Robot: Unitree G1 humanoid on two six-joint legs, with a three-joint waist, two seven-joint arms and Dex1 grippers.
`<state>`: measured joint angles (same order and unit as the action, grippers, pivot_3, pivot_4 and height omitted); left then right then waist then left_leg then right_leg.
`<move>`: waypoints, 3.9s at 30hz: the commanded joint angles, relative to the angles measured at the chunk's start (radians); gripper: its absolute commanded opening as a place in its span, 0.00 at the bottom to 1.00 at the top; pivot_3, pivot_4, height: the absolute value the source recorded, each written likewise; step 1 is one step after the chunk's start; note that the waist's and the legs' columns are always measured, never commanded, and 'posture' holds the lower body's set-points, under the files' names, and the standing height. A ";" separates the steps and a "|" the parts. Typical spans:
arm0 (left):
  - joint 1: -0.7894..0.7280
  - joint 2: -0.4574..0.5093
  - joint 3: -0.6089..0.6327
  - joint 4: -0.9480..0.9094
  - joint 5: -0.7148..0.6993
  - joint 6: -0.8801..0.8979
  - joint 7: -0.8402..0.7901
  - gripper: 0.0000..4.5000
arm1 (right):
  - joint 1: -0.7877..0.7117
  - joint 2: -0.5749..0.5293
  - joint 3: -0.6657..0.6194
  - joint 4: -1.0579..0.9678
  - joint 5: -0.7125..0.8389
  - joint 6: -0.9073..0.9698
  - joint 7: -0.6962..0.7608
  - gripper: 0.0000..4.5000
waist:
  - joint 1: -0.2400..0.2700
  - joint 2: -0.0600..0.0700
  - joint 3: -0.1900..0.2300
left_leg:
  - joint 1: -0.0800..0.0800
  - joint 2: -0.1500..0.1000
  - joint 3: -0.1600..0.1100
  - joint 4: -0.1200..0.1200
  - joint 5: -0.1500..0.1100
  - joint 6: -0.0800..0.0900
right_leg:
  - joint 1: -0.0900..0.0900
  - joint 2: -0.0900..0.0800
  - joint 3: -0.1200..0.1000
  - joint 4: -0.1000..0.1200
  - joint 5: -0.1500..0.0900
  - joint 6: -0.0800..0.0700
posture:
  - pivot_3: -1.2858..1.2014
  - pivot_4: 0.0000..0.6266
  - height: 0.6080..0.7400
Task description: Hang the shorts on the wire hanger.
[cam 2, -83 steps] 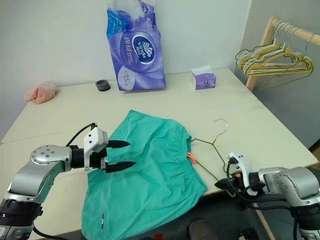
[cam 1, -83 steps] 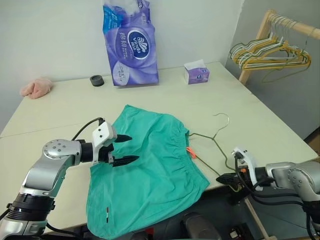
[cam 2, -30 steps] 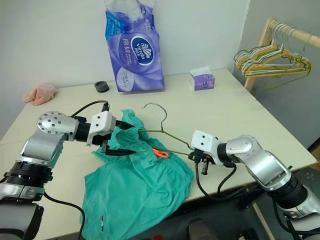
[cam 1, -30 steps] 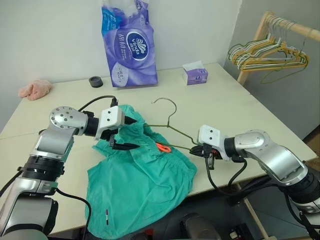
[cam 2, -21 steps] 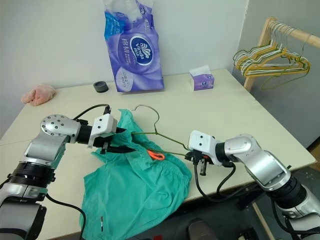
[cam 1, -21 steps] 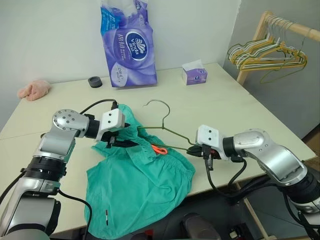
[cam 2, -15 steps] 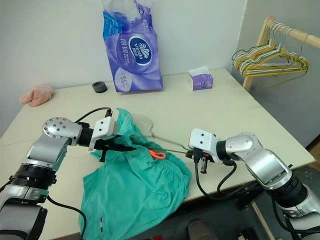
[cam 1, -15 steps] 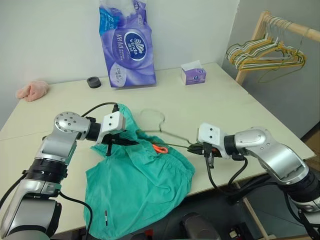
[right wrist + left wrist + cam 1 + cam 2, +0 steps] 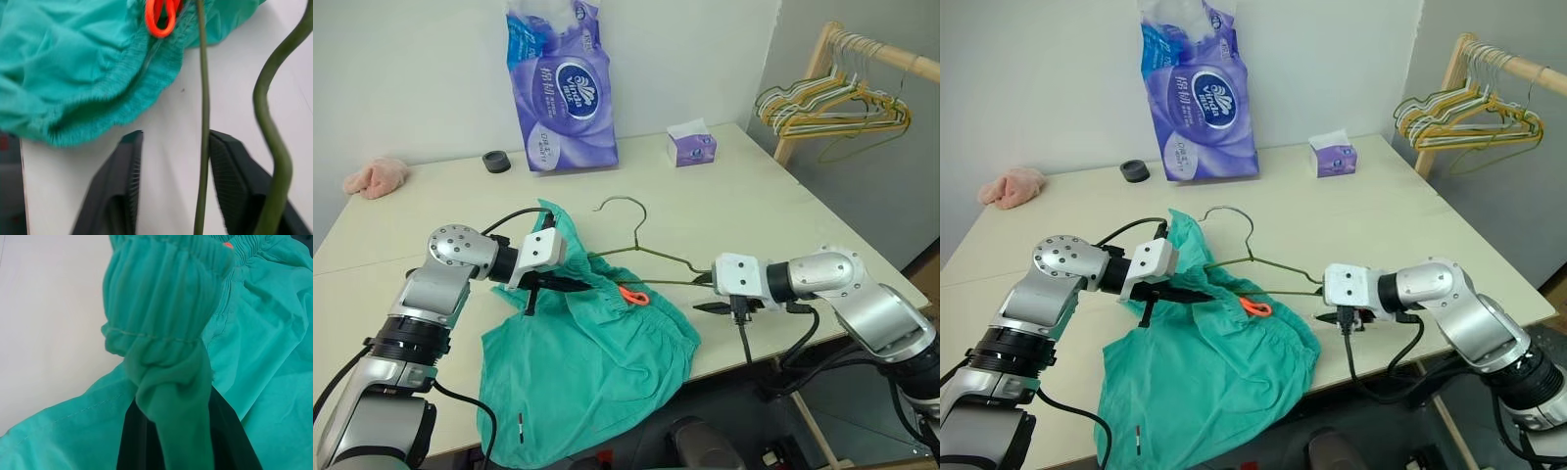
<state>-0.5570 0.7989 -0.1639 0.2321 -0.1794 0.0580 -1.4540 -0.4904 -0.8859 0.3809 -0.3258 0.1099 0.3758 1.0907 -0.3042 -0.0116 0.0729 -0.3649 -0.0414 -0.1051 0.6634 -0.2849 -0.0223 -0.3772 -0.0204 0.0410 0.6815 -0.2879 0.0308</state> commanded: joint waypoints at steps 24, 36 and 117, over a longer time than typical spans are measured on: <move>-0.009 0.027 0.030 0.009 0.016 -0.001 0.058 0.00 | 0.368 0.377 -0.270 -0.175 0.438 0.651 -0.411 1.00 | 0.001 -0.001 -0.001 | 0.001 0.000 -0.002 0.000 0.000 0.000 | 0.002 0.000 -0.001 0.000 0.000 0.000 | 0.38 0.04 1.00; 0.004 0.036 0.039 -0.011 0.011 0.005 0.076 0.00 | 0.368 0.415 -0.286 -0.193 0.569 0.784 -0.423 0.52 | 0.004 -0.001 -0.001 | 0.001 0.000 -0.002 0.000 0.000 0.000 | 0.002 0.000 -0.001 0.000 0.000 0.000 | 0.39 0.04 1.00; 0.260 0.317 0.122 -0.304 -0.049 0.172 0.110 0.00 | 0.011 0.036 -0.240 0.105 0.350 0.392 -0.062 0.01 | 0.037 0.000 -0.001 | 0.002 0.000 0.000 0.000 0.000 0.000 | 0.002 0.001 0.000 0.000 -0.001 0.001 | 0.39 0.04 1.00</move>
<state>-0.2869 1.0839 -0.0606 -0.1174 -0.2859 0.2399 -1.3637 -0.4545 -0.8097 0.1664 -0.2100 0.5038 0.7829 1.0285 -0.2673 -0.0111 0.0722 -0.3631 -0.0411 -0.1049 0.6630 -0.2850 -0.0220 -0.3753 -0.0197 0.0411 0.6810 -0.2891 0.0324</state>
